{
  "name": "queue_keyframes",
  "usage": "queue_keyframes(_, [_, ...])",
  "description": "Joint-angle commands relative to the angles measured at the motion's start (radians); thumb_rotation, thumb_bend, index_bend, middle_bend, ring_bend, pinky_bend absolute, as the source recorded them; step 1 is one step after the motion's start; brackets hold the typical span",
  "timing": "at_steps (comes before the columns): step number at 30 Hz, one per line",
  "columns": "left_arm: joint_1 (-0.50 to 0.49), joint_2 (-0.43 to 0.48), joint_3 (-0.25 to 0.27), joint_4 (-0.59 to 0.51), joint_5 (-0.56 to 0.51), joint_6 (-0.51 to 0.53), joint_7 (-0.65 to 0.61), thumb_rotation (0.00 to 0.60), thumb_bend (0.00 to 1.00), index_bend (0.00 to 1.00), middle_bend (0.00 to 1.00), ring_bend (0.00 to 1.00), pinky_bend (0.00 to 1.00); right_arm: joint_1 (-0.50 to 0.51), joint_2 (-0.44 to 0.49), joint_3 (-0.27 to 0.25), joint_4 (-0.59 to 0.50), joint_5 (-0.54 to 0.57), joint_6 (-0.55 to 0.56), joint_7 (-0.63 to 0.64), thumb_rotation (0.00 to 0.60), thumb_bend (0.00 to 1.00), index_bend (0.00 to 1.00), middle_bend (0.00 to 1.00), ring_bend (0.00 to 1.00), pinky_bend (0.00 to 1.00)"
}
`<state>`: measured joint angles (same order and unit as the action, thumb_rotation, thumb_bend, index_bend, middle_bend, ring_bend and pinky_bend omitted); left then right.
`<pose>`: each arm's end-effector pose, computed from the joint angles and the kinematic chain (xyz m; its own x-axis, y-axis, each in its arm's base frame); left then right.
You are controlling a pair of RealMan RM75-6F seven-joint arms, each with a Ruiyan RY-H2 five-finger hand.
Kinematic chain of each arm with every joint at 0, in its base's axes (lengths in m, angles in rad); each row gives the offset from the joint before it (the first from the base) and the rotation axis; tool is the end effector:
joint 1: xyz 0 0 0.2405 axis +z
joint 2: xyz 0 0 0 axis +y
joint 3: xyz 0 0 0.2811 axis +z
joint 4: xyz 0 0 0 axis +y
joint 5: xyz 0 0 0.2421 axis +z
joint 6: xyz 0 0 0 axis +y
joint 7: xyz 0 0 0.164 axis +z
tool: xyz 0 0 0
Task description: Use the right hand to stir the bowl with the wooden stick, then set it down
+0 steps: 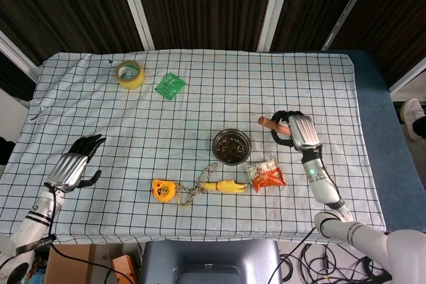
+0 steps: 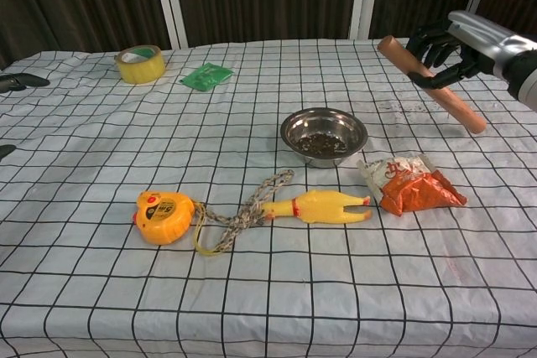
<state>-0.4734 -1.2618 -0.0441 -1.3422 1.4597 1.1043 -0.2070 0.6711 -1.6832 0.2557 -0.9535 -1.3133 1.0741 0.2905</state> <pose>-0.3205 0.3426 0.0694 0.3802 0.2257 0.8969 0.9138 -0.2413 -0.3267 -0.2474 -0.4462 -0.0108 0.1219 -0.0632 0.9905 -0.9725 -0.2073 0.1064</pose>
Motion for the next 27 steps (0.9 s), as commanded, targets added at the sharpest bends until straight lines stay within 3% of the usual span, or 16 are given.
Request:
queue_keyframes(1, [0.000, 0.001, 0.000, -0.007, 0.000, 0.001, 0.007, 0.600, 0.40, 0.00, 0.01, 0.00, 0.04, -0.011, 0.023, 0.034, -0.054, 0.025, 0.004, 0.052, 0.600, 0.48, 0.89, 0.54, 0.42, 0.39])
queue_keyframes(7, [0.002, 0.006, -0.002, -0.020, -0.001, 0.007, 0.027, 0.600, 0.41, 0.00, 0.01, 0.00, 0.04, -0.033, 0.039, 0.072, -0.117, 0.058, 0.017, 0.145, 0.600, 0.51, 0.90, 0.55, 0.44, 0.39])
queue_keyframes(14, [0.002, 0.005, -0.002, -0.025, -0.003, 0.005, 0.036, 0.600, 0.41, 0.00, 0.01, 0.00, 0.04, -0.075, 0.022, 0.093, -0.137, 0.089, 0.004, 0.351, 0.600, 0.52, 0.88, 0.55, 0.44, 0.39])
queue_keyframes(20, [0.002, 0.004, -0.002, -0.027, -0.003, 0.004, 0.042, 0.600, 0.41, 0.00, 0.01, 0.00, 0.04, -0.101, -0.013, 0.112, -0.082, 0.106, -0.056, 0.628, 0.600, 0.52, 0.87, 0.55, 0.44, 0.39])
queue_keyframes(27, [0.002, 0.008, -0.005, -0.029, -0.008, 0.003, 0.045, 0.600, 0.41, 0.00, 0.01, 0.00, 0.04, -0.107, -0.033, 0.118, 0.002, 0.048, -0.083, 0.939, 0.600, 0.52, 0.85, 0.55, 0.44, 0.39])
